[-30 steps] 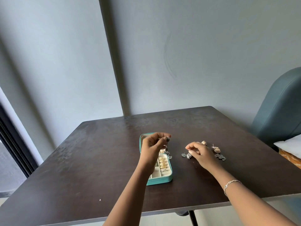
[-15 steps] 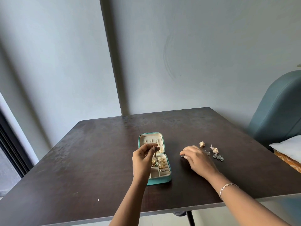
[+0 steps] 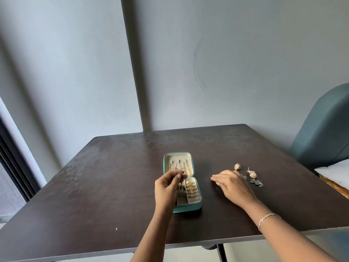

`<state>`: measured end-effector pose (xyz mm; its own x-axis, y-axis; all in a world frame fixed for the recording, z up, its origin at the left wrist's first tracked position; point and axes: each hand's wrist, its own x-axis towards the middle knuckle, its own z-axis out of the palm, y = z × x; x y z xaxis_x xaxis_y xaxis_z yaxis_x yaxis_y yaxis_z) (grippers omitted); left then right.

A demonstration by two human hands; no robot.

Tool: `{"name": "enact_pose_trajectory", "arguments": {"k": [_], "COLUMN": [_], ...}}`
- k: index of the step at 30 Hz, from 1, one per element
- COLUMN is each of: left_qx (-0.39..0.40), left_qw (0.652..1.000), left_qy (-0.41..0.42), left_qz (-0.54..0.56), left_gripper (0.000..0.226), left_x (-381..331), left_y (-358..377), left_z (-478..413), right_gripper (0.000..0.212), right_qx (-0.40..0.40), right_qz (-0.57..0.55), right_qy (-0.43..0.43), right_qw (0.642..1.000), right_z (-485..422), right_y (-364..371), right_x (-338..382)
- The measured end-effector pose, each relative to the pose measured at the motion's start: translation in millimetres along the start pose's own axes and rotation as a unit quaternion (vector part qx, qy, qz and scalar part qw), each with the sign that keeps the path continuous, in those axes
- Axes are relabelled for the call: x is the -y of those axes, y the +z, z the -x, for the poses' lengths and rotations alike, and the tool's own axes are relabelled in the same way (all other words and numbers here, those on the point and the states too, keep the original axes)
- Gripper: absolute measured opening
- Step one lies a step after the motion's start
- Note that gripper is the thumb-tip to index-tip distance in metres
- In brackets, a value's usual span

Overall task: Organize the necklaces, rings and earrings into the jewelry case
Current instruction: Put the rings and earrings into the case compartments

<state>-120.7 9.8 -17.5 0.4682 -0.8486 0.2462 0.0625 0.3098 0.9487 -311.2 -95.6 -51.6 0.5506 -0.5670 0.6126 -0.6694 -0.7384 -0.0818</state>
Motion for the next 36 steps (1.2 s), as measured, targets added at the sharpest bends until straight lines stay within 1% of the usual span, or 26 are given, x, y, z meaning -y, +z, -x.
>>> {"name": "enact_pose_trajectory", "arguments": {"k": [3, 5, 7, 10, 14, 16, 18, 20, 23, 25, 30, 34, 36], "left_qx": [0.010, 0.013, 0.012, 0.007, 0.007, 0.011, 0.012, 0.012, 0.016, 0.023, 0.039, 0.043, 0.044], "left_qw": [1.000, 1.000, 0.999, 0.999, 0.999, 0.999, 0.999, 0.999, 0.998, 0.997, 0.998, 0.999, 0.999], "left_qy": [-0.014, -0.022, -0.028, -0.033, -0.039, -0.041, -0.046, -0.052, -0.053, -0.049, -0.022, 0.009, 0.013], "left_qz": [-0.004, -0.013, -0.017, -0.016, -0.012, -0.009, -0.001, 0.007, 0.030, 0.047, 0.048, 0.031, 0.026], "left_gripper": [0.020, 0.019, 0.018, 0.018, 0.018, 0.019, 0.019, 0.018, 0.015, 0.011, 0.011, 0.011, 0.011], "left_x": [-1, -2, -2, -2, -5, -7, -10, -11, -16, -19, -33, -45, -48], "left_y": [-1, -2, -3, -3, -2, -3, -4, -5, -6, -5, -2, -2, -3], "left_z": [0, 1, 1, 1, 0, -1, -2, -2, -3, -3, -5, -3, -3], "right_gripper": [0.014, 0.021, 0.026, 0.021, 0.018, 0.023, 0.031, 0.037, 0.032, 0.027, 0.019, 0.018, 0.017], "right_qx": [0.000, -0.012, -0.038, -0.085, -0.113, -0.118, -0.107, -0.097, -0.101, -0.105, -0.097, -0.092, -0.088], "right_qz": [0.006, -0.006, -0.038, -0.101, -0.158, -0.209, -0.280, -0.344, -0.454, -0.504, -0.554, -0.571, -0.572], "right_qy": [-0.005, 0.004, 0.031, 0.091, 0.123, 0.174, 0.217, 0.235, 0.253, 0.258, 0.245, 0.231, 0.225], "right_qw": [1.000, 1.000, 0.998, 0.987, 0.973, 0.955, 0.929, 0.904, 0.849, 0.817, 0.790, 0.782, 0.784], "right_z": [0, 1, 1, 1, -1, -1, -6, -12, -21, -26, -39, -47, -49], "right_y": [0, 1, 3, 2, -2, -4, -9, -15, -28, -36, -54, -69, -74], "right_x": [1, 0, -3, -7, -7, -7, -7, -3, 6, 12, 26, 38, 44]}}
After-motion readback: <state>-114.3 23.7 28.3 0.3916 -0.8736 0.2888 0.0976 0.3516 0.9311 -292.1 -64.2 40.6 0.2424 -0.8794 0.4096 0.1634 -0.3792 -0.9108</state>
